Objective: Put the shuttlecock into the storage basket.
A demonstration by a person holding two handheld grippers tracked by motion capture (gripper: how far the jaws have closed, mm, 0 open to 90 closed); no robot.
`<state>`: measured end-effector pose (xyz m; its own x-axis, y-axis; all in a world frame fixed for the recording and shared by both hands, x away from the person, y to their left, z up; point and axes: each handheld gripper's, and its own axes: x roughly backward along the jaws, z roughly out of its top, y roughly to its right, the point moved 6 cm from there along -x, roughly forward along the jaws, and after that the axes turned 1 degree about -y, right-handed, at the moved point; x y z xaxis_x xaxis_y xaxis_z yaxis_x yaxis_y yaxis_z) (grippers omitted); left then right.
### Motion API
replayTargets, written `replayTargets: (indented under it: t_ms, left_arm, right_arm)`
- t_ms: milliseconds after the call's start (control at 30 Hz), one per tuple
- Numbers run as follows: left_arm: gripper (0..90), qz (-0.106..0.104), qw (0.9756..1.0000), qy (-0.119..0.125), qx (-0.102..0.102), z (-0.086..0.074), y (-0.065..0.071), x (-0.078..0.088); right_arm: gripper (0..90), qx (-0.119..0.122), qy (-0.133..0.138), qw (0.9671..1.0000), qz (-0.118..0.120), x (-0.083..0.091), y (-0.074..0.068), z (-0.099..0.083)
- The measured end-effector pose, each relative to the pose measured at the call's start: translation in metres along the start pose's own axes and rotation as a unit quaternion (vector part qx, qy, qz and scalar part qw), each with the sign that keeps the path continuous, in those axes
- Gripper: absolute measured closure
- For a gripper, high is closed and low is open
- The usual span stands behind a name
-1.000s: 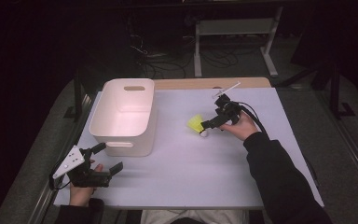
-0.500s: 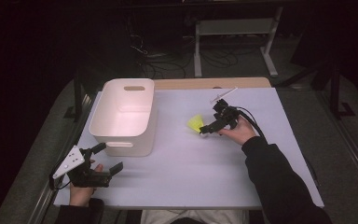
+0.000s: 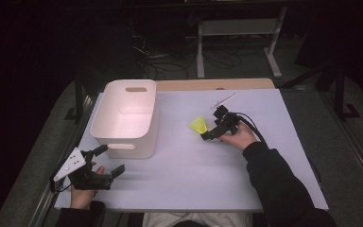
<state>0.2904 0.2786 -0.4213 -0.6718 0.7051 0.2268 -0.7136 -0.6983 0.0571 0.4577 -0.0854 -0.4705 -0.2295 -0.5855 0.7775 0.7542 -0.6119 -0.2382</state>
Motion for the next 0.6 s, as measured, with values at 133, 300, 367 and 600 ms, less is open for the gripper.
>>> replayTargets:
  t_ms: [133,300,367,600]
  left_arm:
    - [0.0,0.000,1.0000,0.000,0.000,0.000,0.000,0.000]
    - [0.0,0.000,1.0000,0.000,0.000,0.000,0.000,0.000]
    - [0.0,0.000,1.0000,0.000,0.000,0.000,0.000,0.000]
    - [0.0,0.000,1.0000,0.000,0.000,0.000,0.000,0.000]
  right_arm:
    - [0.0,0.004,-0.003,1.0000,0.001,-0.004,-0.001,0.000]
    - [3.7,0.010,-0.010,0.9999,-0.008,-0.009,-0.001,-0.002]
    - [8.9,0.008,-0.006,0.9999,-0.007,-0.009,0.000,-0.001]
    - [19.6,0.016,-0.009,0.9998,-0.009,-0.012,0.000,-0.002]
